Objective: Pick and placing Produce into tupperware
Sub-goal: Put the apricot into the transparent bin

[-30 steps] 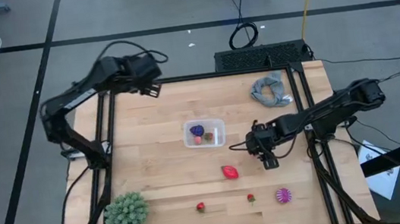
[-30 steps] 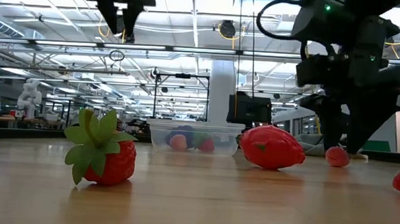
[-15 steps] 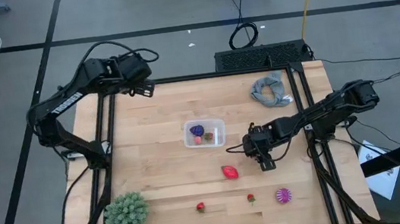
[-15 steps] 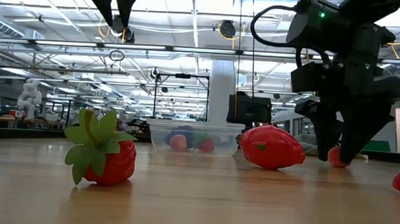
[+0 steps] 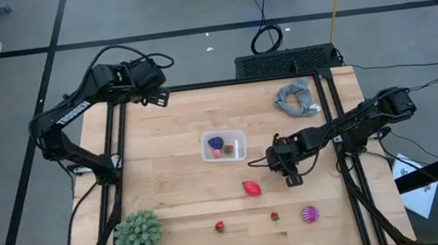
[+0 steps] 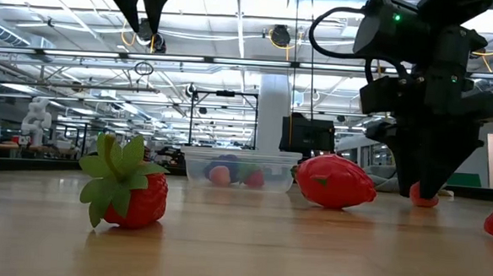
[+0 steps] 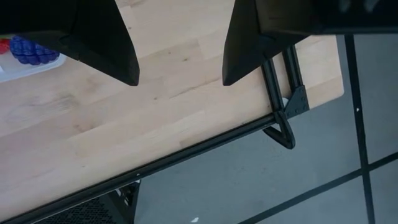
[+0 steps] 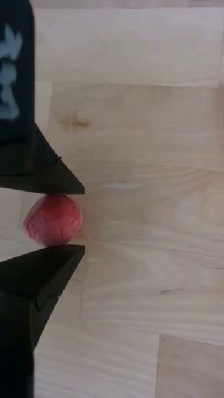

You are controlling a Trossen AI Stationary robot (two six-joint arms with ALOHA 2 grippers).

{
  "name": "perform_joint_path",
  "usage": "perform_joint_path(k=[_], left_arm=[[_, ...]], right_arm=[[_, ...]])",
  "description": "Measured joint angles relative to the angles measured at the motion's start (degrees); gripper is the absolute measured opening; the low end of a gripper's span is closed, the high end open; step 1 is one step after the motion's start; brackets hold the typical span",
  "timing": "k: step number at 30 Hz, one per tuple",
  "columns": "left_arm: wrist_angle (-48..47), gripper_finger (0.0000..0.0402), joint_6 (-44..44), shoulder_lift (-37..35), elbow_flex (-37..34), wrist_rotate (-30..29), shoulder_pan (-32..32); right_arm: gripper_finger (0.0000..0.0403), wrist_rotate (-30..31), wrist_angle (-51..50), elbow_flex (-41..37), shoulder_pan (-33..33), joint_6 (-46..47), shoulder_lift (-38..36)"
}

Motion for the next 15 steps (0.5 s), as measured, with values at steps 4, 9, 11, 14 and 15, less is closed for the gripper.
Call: perform_joint_path(k=[4, 9, 11, 14, 15], left_arm=[[0.0, 0.0237, 0.06, 0.0, 0.0, 0.05, 0.0], [0.0, 0.0237, 0.15, 0.0, 0.0, 0.03, 0.0], [0.0, 0.0237, 0.15, 0.0, 0.0, 0.03, 0.0], [0.0, 0.0237, 0.15, 0.0, 0.0, 0.03, 0.04], [0.0, 0.0237, 0.15, 0.0, 0.0, 0.03, 0.04]], right_arm=[[0.0135, 0.0, -0.3, 0.0, 0.0, -0.03, 0.0], [0.0133, 0.0, -0.32, 0.0, 0.0, -0.31, 0.0], [0.0128, 0.0, -0.07, 0.0, 0.0, -0.91, 0.0], [0.012, 0.02, 0.2, 0.53, 0.0, -1.68, 0.04], [0.0118, 0.03, 0.21, 1.05, 0.0, -2.11, 0.04]])
